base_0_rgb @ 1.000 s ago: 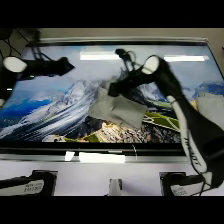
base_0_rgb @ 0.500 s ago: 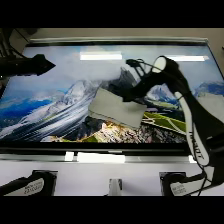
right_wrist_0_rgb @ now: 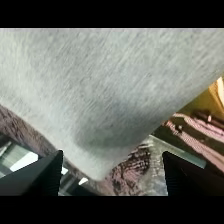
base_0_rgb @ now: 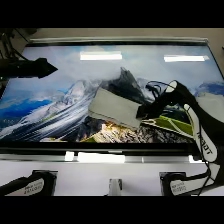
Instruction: Fold the shirts.
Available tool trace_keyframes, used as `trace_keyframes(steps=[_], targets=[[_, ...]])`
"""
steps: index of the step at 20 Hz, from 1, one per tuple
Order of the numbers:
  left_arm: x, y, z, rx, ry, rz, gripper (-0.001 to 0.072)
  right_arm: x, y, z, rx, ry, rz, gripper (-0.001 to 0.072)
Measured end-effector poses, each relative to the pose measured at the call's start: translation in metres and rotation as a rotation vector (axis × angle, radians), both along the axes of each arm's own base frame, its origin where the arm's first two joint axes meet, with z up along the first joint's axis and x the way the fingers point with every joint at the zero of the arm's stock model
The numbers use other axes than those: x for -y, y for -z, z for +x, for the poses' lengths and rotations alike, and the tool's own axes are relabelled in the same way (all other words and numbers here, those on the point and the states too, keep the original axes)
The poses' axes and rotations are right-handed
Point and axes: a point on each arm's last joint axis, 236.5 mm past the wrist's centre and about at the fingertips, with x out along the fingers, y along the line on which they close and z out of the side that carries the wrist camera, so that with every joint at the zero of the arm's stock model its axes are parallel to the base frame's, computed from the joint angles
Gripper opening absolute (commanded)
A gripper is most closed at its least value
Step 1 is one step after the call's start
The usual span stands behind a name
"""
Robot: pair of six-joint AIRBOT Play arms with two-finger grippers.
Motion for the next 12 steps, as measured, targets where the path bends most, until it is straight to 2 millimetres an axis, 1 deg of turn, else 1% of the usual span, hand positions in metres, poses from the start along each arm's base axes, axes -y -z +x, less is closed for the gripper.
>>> trace_keyframes(steps=[1, 2, 3, 4, 5, 7, 8, 9, 10, 11, 12], targets=[[0.003, 0.0, -0.001, 0.0, 0.007, 0.002, 0.0042, -0.003, 0.005, 0.002, -0.004, 0.025, 0.015, 0.0597], [0.006, 0.0, -0.002, -0.001, 0.015, 0.002, 0.0042, -0.008, 0.008, 0.005, -0.001, 0.047, 0.038, 0.0527], [0.009, 0.0, -0.003, -0.002, 0.022, 0.001, 0.0042, -0.015, 0.01, 0.009, 0.0, 0.07, 0.064, 0.0401], [0.012, 0.0, -0.004, -0.002, 0.029, 0.0, 0.0041, -0.019, 0.013, 0.011, 0.002, 0.086, 0.081, 0.0086], [0.014, 0.0, -0.004, -0.002, 0.034, 0.001, 0.0042, -0.023, 0.015, 0.016, 0.015, 0.102, 0.098, 0.0032], [0.016, 0.0, -0.005, -0.002, 0.039, 0.001, 0.0042, -0.036, 0.007, 0.026, 0.058, 0.104, 0.169, 0.0031], [0.017, 0.001, -0.005, -0.002, 0.041, 0.002, 0.0042, -0.039, -0.001, 0.035, 0.099, 0.099, 0.206, 0.0029], [0.018, 0.001, -0.006, -0.002, 0.042, 0.002, 0.0042, -0.038, -0.018, 0.047, 0.154, 0.097, 0.246, 0.0029], [0.018, 0.0, -0.006, -0.001, 0.045, 0.002, 0.0042, -0.032, -0.038, 0.064, 0.221, 0.105, 0.273, 0.0029], [0.018, 0.0, -0.006, -0.001, 0.046, 0.003, 0.0042, -0.022, -0.062, 0.077, 0.282, 0.109, 0.293, 0.0029], [0.018, 0.001, -0.006, -0.001, 0.046, 0.004, 0.0042, -0.007, -0.093, 0.093, 0.36, 0.121, 0.311, 0.0029]])
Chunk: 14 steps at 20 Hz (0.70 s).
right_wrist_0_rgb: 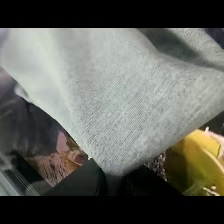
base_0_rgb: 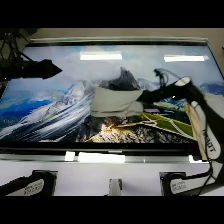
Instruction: Fold the shirts.
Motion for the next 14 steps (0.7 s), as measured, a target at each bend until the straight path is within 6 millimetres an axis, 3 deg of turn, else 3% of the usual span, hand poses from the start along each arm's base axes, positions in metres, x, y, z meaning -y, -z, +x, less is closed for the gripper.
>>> trace_keyframes(steps=[2, 4, 7, 10, 14], targets=[[0.0, 0.001, 0.0, 0.0, 0.0, 0.0, 0.0042, 0.044, -0.065, 0.026, 0.147, 0.076, 0.004, 0.0029], [0.0, 0.001, 0.002, 0.002, -0.001, 0.001, 0.0042, 0.1, -0.129, 0.037, 0.275, 0.184, -0.022, 0.003], [-0.001, 0.0, 0.005, 0.011, -0.009, -0.001, 0.0042, 0.183, -0.193, 0.023, 0.367, 0.341, -0.087, 0.003], [-0.001, 0.0, 0.006, 0.016, -0.013, -0.002, 0.0042, 0.258, -0.223, -0.013, 0.372, 0.483, -0.143, 0.0031], [-0.002, -0.001, 0.007, 0.02, -0.016, -0.002, 0.0042, 0.335, -0.224, -0.078, 0.272, 0.644, -0.195, 0.0031]])
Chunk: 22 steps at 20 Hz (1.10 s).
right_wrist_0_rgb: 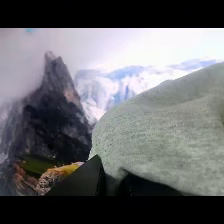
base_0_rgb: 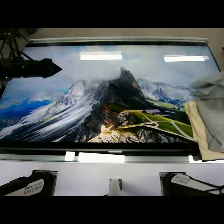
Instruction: Fold the shirts.
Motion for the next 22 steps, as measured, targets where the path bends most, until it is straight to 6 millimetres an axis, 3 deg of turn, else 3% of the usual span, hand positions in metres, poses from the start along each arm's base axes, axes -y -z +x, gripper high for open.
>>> trace_keyframes(steps=[4, 8, 12, 16, 19, 20, 22], targets=[[0.0, 0.0, 0.0, 0.001, -0.001, 0.0, 0.0042, 0.048, 0.014, -0.063, -0.14, 0.143, -0.051, 0.0031], [0.0, 0.0, 0.0, 0.002, -0.001, 0.0, 0.0042, 0.067, 0.045, -0.122, -0.366, 0.204, -0.116, 0.0031], [0.0, 0.0, 0.001, 0.002, -0.001, -0.001, 0.0042, 0.07, 0.085, -0.165, -0.561, 0.239, -0.098, 0.0032], [0.0, 0.0, 0.0, 0.001, -0.001, -0.001, 0.0042, 0.059, 0.129, -0.192, -0.703, 0.228, -0.017, 0.004], [0.0, 0.0, 0.0, 0.0, -0.001, -0.001, 0.0042, 0.06, 0.151, -0.207, -0.776, 0.238, -0.008, 0.0292], [0.0, 0.0, 0.0, -0.001, -0.002, -0.002, 0.0042, 0.061, 0.155, -0.21, -0.789, 0.244, -0.01, 0.0472], [0.0, 0.0, 0.0, -0.001, -0.002, -0.003, 0.0042, 0.062, 0.159, -0.212, -0.798, 0.244, -0.016, 0.0556]])
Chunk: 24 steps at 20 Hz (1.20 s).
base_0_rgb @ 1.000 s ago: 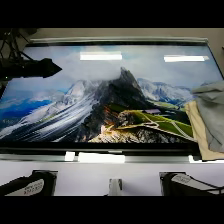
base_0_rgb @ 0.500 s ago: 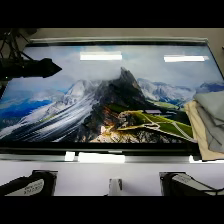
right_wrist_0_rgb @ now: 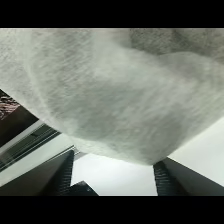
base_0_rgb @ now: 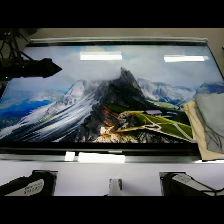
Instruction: Fold the shirts.
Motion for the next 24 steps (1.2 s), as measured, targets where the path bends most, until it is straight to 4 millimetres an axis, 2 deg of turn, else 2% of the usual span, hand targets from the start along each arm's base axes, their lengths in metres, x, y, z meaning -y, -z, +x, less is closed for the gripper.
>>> trace_keyframes(steps=[2, 4, 6, 8, 10, 12, 14, 15, 16, 17, 18, 20, 21, 23, 24], targets=[[0.0, 0.0, 0.0, 0.001, 0.0, 0.0, 0.0042, 0.002, -0.003, -0.001, -0.003, -0.02, -0.012, 0.0561], [0.001, -0.004, 0.0, 0.01, 0.005, 0.003, 0.0041, 0.008, -0.018, -0.004, -0.009, -0.036, -0.051, 0.0559], [0.001, -0.01, -0.001, 0.031, 0.021, 0.037, 0.0041, 0.023, -0.044, -0.006, -0.007, -0.046, -0.142, 0.0556], [-0.002, -0.016, -0.002, 0.056, 0.033, 0.109, 0.004, 0.043, -0.08, -0.003, 0.023, -0.046, -0.274, 0.0479], [-0.008, -0.023, -0.002, 0.082, 0.028, 0.206, 0.004, 0.061, -0.125, 0.018, 0.114, -0.075, -0.442, 0.048], [-0.017, -0.029, 0.003, 0.103, 0.004, 0.313, 0.004, 0.056, -0.169, 0.066, 0.264, -0.197, -0.585, 0.048], [-0.026, -0.028, 0.008, 0.095, -0.027, 0.426, 0.0041, 0.024, -0.196, 0.121, 0.384, -0.362, -0.653, 0.0486], [-0.032, -0.019, 0.009, 0.06, -0.041, 0.486, 0.0054, -0.005, -0.199, 0.152, 0.43, -0.463, -0.648, 0.051], [-0.036, -0.006, 0.008, 0.008, -0.049, 0.532, 0.0284, -0.032, -0.194, 0.176, 0.449, -0.541, -0.62, 0.0562], [-0.039, 0.012, 0.005, -0.07, -0.052, 0.566, 0.0621, -0.06, -0.182, 0.195, 0.447, -0.605, -0.574, 0.0565], [-0.039, 0.033, -0.002, -0.159, -0.046, 0.589, 0.072, -0.091, -0.161, 0.209, 0.425, -0.669, -0.495, 0.059], [-0.039, 0.069, -0.021, -0.322, -0.016, 0.623, 0.072, -0.145, -0.118, 0.222, 0.358, -0.776, -0.342, 0.0591], [-0.04, 0.08, -0.031, -0.376, -0.005, 0.633, 0.072, -0.168, -0.1, 0.224, 0.328, -0.819, -0.281, 0.0591], [-0.047, 0.09, -0.04, -0.412, -0.036, 0.632, 0.072, -0.201, -0.074, 0.222, 0.282, -0.883, -0.205, 0.0591], [-0.049, 0.091, -0.041, -0.411, -0.057, 0.621, 0.072, -0.209, -0.066, 0.221, 0.268, -0.896, -0.191, 0.0592]])
